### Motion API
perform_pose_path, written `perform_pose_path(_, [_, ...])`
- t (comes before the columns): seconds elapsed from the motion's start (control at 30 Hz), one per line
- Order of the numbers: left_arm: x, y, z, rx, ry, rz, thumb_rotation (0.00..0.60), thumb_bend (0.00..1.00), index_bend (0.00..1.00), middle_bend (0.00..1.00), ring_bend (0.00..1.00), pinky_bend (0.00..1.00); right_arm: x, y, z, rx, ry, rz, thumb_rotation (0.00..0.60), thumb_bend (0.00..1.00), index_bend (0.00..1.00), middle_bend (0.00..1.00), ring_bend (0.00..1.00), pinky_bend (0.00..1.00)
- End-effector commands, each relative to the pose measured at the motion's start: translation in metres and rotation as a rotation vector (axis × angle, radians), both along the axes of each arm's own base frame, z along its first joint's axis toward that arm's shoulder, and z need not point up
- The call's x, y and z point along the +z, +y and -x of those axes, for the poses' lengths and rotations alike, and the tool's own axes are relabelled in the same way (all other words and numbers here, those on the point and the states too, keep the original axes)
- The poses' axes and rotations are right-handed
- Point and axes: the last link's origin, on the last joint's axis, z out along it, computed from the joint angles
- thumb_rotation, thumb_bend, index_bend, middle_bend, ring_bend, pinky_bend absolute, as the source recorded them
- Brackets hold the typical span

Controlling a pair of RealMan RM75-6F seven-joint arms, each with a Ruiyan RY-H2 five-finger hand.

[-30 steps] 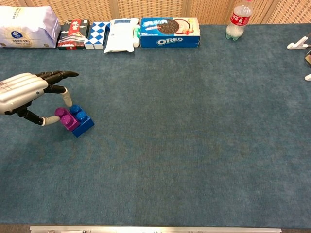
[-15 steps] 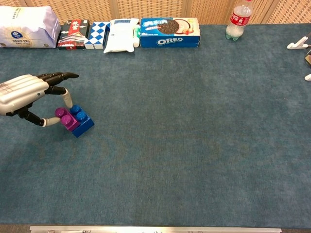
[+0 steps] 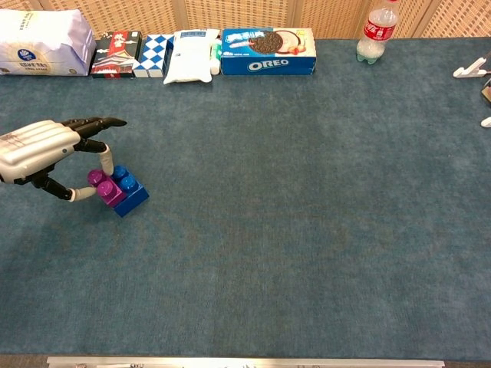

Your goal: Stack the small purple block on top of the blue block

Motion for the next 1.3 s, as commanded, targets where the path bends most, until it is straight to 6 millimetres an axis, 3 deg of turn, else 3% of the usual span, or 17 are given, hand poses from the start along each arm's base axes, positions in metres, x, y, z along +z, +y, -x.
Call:
perform_pose_path(0.03, [-0.0001, 0.0, -0.0001, 0.0, 0.0, 0.0, 0.6, 0.28, 0.43, 0.0, 0.0, 0.1, -0.0001, 0.0002, -0.0001, 0.0, 0.0, 0.0, 0.6, 0.55, 0.37, 0.32, 0.21, 0.16])
perform_pose_path(1.3, [-0.0005, 0.0038, -0.001, -0.004, 0.035, 0.002, 0.6, 0.28, 0.47, 0.0, 0.0, 0.1, -0.0001, 0.0, -0.0002, 0.0, 0.0, 0.0, 0.6, 0.55, 0.37, 0.32, 0.21, 0.16])
